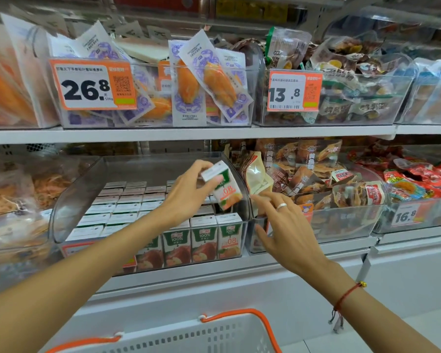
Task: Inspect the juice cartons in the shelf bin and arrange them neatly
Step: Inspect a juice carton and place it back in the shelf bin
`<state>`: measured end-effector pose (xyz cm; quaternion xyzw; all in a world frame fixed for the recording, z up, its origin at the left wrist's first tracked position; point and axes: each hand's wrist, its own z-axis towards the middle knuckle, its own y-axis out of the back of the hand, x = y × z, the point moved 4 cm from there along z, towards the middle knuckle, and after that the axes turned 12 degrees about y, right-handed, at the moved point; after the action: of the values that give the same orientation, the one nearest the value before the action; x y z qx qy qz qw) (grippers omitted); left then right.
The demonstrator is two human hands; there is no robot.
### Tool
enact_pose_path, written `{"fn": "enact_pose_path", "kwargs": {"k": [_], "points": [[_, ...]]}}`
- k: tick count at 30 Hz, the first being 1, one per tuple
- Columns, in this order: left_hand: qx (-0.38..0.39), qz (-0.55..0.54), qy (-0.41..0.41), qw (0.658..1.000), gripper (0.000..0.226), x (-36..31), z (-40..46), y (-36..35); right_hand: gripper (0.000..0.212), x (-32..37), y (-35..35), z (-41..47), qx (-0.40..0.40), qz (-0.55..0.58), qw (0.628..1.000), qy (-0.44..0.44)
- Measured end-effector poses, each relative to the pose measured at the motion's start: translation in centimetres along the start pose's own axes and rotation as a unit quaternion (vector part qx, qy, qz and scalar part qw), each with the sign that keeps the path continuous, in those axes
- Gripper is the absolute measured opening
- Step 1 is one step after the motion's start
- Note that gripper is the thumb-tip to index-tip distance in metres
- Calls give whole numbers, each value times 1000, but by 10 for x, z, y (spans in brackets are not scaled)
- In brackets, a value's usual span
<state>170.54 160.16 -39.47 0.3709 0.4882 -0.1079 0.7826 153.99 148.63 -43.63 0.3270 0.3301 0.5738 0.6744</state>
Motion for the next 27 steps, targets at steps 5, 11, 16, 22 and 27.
{"fn": "enact_pose_path", "kwargs": {"k": [5, 11, 16, 22, 27], "points": [[-118, -161, 33, 979, 13, 3, -70, 26, 49, 36, 30, 8, -48, 148, 986, -66], [-73, -219, 166, 959, 34, 34, -153, 46, 31, 111, 17, 2, 165, 585, 774, -178], [-33, -275, 270, 922, 24, 70, -184, 52, 30, 150, -11, -14, 202, 623, 739, -159], [80, -353, 344, 867, 37, 91, -193, 47, 30, 155, -33, -25, 172, 649, 701, -238], [62, -311, 339, 886, 27, 95, -191, 44, 27, 157, -40, -31, 180, 646, 694, -263]]}}
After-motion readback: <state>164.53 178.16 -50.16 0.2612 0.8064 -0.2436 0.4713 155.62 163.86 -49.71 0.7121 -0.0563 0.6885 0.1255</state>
